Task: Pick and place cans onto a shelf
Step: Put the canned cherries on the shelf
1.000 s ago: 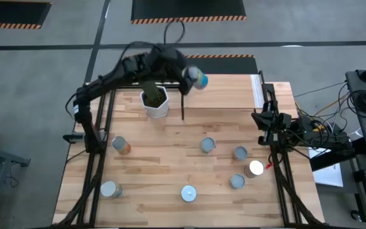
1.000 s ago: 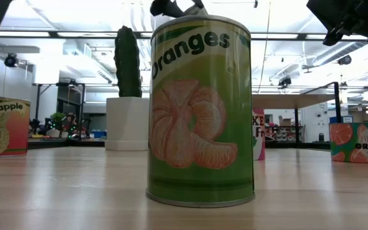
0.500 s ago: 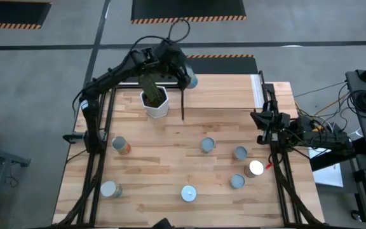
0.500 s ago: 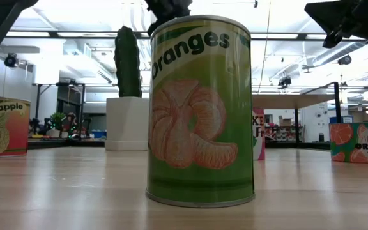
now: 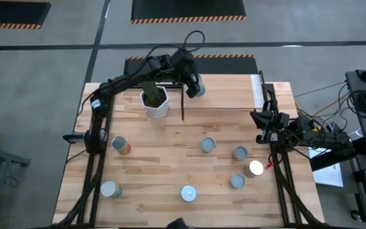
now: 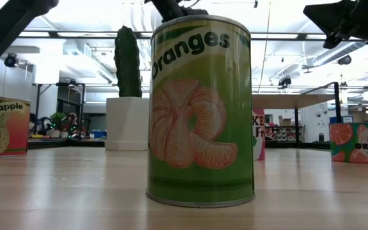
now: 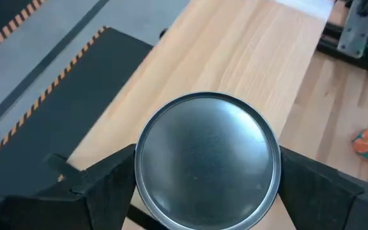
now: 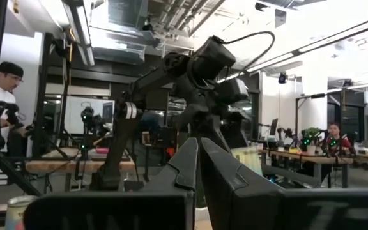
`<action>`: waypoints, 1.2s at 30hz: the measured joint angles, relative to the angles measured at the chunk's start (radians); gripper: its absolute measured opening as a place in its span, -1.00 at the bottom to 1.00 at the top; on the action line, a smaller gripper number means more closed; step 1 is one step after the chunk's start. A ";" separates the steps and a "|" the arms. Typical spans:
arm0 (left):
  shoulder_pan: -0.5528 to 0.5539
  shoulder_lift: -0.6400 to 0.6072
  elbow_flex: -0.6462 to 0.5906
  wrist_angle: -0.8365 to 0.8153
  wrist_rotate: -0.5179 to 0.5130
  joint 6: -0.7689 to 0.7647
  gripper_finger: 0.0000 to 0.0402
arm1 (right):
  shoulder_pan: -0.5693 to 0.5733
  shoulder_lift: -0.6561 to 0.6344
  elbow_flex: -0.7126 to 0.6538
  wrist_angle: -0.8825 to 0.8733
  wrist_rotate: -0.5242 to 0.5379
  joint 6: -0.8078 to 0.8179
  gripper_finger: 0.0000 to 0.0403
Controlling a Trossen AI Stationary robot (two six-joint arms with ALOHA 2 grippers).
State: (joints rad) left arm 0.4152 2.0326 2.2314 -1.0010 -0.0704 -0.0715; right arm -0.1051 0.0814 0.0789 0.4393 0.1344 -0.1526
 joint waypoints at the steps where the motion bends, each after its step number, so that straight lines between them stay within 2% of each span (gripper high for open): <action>1: 0.000 0.006 0.000 0.003 0.000 0.005 0.57 | 0.000 0.000 0.000 0.000 0.000 -0.001 -0.96; 18: 0.000 0.052 0.000 0.006 -0.008 0.033 0.58 | 0.000 0.000 0.000 -0.009 0.000 -0.005 -0.96; 31: -0.001 0.050 0.000 0.006 -0.005 0.038 0.76 | 0.000 0.000 0.000 -0.010 -0.001 -0.005 -0.96; 36: -0.019 0.047 0.080 -0.043 0.005 0.061 0.76 | 0.000 0.000 0.000 -0.010 -0.001 -0.005 -0.96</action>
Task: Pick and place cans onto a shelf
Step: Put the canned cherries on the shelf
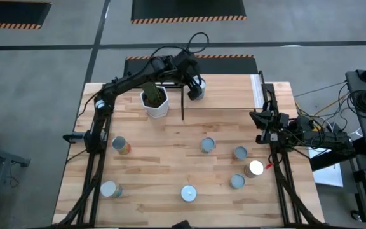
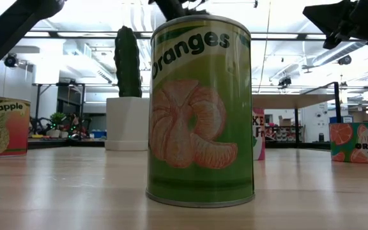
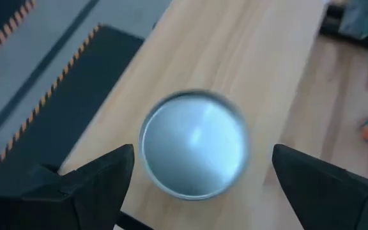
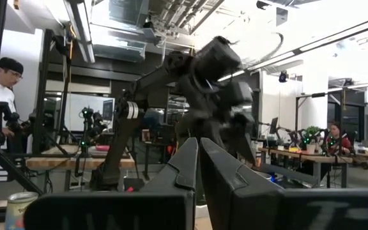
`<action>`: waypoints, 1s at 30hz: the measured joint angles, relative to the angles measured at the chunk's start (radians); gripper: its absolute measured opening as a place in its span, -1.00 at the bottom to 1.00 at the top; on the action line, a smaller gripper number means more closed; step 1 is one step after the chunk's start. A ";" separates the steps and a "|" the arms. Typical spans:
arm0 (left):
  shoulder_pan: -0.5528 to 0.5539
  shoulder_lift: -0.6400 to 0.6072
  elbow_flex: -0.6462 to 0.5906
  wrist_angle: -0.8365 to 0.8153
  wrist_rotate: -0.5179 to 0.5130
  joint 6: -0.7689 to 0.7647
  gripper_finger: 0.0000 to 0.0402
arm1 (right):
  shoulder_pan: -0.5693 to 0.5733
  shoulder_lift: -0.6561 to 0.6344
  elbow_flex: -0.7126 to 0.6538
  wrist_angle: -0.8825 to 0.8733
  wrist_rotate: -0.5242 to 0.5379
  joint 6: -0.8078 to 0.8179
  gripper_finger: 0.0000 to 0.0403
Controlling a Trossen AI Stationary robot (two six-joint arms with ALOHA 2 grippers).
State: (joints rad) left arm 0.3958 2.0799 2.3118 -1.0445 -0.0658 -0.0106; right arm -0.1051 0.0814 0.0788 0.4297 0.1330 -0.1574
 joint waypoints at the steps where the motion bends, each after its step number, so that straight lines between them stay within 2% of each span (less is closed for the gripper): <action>1: -0.006 -0.001 0.022 -0.003 0.000 0.012 0.76 | 0.000 0.000 0.000 0.000 0.000 0.000 -0.96; 5: -0.027 -0.022 0.034 0.033 0.000 0.079 0.68 | 0.000 0.000 0.000 0.000 0.000 0.000 -0.96; 9: -0.028 -0.016 0.031 0.022 0.000 0.118 0.39 | 0.000 0.000 0.000 -0.005 0.000 0.000 -0.96; 12: -0.026 0.002 0.030 0.026 -0.004 0.146 0.03 | 0.000 0.000 0.000 -0.005 0.000 -0.005 -0.96; 17: -0.018 0.040 0.030 0.039 -0.003 0.164 -0.75 | 0.000 0.000 0.000 -0.006 0.000 -0.014 -0.96; 19: -0.016 0.059 0.030 0.039 -0.003 0.164 -0.93 | 0.000 0.000 0.000 -0.006 0.001 -0.014 -0.96; 25: -0.016 0.084 0.029 0.032 -0.005 0.167 -0.85 | 0.000 0.000 0.000 -0.007 0.001 -0.017 -0.96; 30: -0.013 0.085 0.030 0.023 -0.005 0.198 -0.92 | 0.000 0.000 0.000 -0.010 0.001 -0.020 -0.96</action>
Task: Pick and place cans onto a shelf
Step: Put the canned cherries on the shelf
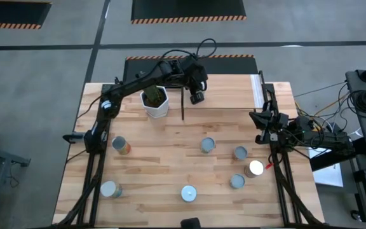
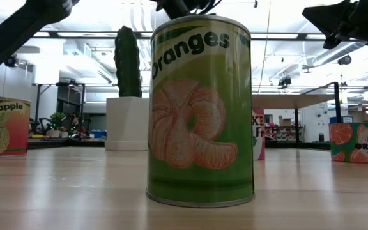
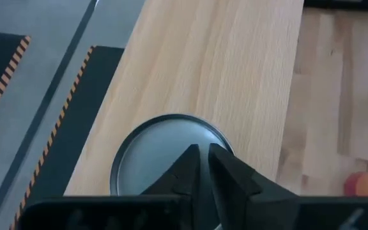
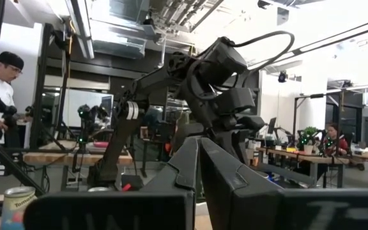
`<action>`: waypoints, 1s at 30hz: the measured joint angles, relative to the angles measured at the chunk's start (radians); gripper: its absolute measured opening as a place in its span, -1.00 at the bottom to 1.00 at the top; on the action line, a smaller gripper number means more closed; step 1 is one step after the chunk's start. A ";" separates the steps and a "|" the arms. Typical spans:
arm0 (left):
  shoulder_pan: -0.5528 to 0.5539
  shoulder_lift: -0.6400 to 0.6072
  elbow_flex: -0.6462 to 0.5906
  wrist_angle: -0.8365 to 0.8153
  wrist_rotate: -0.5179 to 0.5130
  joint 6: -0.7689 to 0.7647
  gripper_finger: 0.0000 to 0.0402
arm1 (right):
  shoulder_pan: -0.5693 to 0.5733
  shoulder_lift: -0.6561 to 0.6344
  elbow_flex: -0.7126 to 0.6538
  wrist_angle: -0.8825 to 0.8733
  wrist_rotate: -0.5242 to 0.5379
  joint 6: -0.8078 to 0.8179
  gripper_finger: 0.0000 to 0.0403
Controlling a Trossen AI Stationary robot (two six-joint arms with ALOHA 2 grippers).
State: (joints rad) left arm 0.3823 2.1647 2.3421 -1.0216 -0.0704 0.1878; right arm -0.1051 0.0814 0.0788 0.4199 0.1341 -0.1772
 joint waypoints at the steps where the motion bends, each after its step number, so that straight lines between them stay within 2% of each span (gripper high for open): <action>1: 0.001 0.000 0.000 -0.002 -0.003 0.011 -0.95 | 0.000 0.000 0.000 0.000 0.000 0.000 -0.96; 5: 0.012 -0.001 0.000 -0.015 -0.051 0.066 -0.99 | 0.000 0.000 0.000 -0.002 0.000 -0.004 -0.96; 17: 0.065 -0.002 0.001 -0.017 -0.055 0.348 -1.00 | 0.000 0.000 0.000 -0.002 0.000 -0.010 -0.96; 30: 0.111 0.002 -0.002 0.046 -0.053 0.374 -1.00 | 0.000 0.000 0.000 -0.013 0.027 -0.019 -0.96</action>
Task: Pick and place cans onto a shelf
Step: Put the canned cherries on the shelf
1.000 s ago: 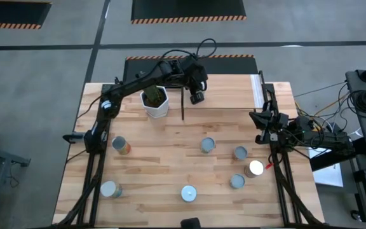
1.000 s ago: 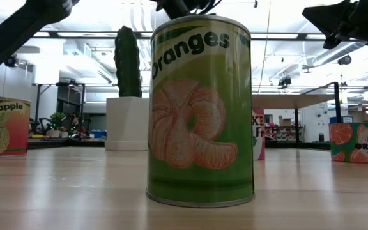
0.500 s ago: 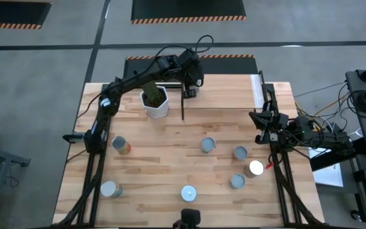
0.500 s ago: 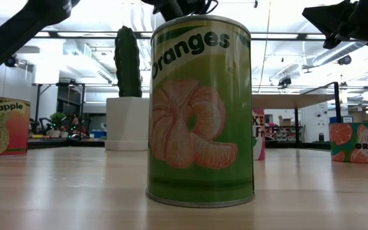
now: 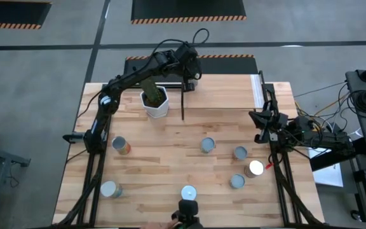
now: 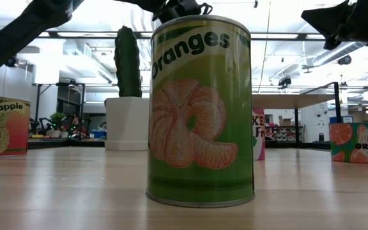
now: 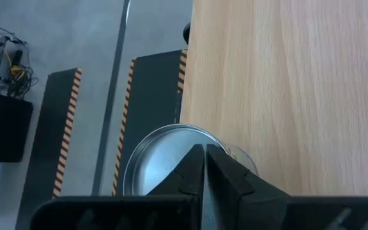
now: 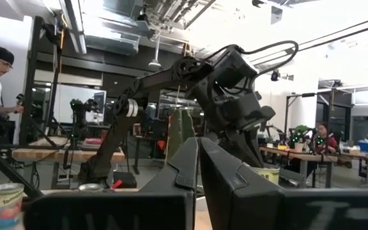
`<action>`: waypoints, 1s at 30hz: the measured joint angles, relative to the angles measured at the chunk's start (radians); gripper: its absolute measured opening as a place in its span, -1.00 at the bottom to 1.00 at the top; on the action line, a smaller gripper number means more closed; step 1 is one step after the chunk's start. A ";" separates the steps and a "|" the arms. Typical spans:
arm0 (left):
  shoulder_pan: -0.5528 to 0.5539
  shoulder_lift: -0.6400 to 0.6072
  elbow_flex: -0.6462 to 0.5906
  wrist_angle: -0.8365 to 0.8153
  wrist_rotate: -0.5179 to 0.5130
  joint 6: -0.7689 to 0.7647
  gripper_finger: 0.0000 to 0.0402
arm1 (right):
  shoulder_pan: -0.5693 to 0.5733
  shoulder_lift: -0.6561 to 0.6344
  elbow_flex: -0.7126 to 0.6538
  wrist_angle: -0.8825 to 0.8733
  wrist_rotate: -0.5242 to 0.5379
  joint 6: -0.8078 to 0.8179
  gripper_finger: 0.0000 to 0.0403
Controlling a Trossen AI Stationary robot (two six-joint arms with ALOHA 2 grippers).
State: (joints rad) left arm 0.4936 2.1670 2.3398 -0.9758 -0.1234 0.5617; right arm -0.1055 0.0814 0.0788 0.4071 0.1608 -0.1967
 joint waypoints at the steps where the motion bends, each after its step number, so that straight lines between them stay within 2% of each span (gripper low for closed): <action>1: 0.000 0.000 0.000 0.000 0.000 -0.001 -1.00 | 0.000 0.000 0.000 -0.004 0.000 0.000 -0.96; 10: -0.030 -0.045 0.011 0.007 0.002 -0.069 -1.00 | 0.000 0.000 0.000 -0.006 0.000 0.000 -0.96; 13: -0.045 -0.072 0.015 -0.058 0.003 -0.066 -1.00 | 0.000 0.000 0.000 -0.008 0.000 0.014 -0.96; 18: -0.052 -0.082 0.012 -0.259 0.046 -0.050 -1.00 | 0.000 0.000 0.000 -0.010 0.000 0.030 -0.96; 21: -0.047 -0.066 0.000 -0.292 0.052 -0.050 -1.00 | 0.000 0.000 0.000 -0.011 0.000 0.031 -0.96; 30: -0.018 -0.006 -0.002 -0.209 -0.092 -0.048 -1.00 | 0.000 0.000 0.000 -0.011 -0.001 0.030 -0.96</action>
State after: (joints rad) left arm 0.4752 2.1614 2.3379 -1.1846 -0.2154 0.5140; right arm -0.1051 0.0814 0.0784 0.3963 0.1599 -0.1667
